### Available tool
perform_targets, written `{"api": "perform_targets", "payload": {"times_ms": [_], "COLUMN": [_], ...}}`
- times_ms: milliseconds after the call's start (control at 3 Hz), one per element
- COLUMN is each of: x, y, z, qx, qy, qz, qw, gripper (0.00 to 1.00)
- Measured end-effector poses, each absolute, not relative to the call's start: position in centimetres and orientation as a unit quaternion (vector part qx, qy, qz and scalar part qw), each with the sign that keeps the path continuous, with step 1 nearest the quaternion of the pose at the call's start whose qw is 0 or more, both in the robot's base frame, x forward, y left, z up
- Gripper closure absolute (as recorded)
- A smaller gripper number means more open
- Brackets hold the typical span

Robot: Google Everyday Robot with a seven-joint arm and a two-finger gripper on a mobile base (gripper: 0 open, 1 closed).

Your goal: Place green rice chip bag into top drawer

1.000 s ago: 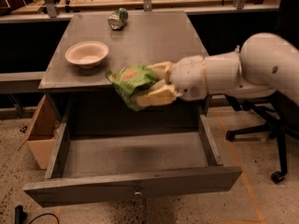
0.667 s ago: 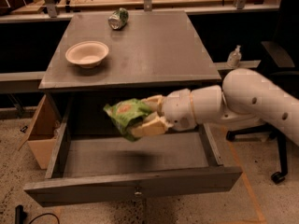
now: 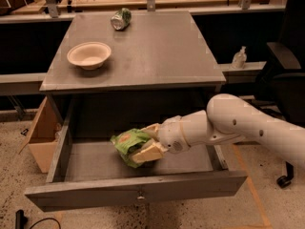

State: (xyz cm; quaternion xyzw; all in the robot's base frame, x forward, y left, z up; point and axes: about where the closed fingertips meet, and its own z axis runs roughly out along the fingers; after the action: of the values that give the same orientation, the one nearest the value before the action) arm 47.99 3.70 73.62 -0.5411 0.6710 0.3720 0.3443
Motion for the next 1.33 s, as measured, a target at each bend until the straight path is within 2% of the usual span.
{"api": "perform_targets", "payload": {"times_ms": [667, 1000, 1333], "x": [49.6, 51.1, 51.9], "y": [5.4, 4.9, 2.5], "z": [70.2, 72.6, 76.5], "qx": [-0.562, -0.547, -0.519], "qy": [0.681, 0.690, 0.701], "qz": [0.345, 0.317, 0.293], "qw": [0.318, 0.352, 0.391], "gripper": [0.41, 0.08, 0.00]}}
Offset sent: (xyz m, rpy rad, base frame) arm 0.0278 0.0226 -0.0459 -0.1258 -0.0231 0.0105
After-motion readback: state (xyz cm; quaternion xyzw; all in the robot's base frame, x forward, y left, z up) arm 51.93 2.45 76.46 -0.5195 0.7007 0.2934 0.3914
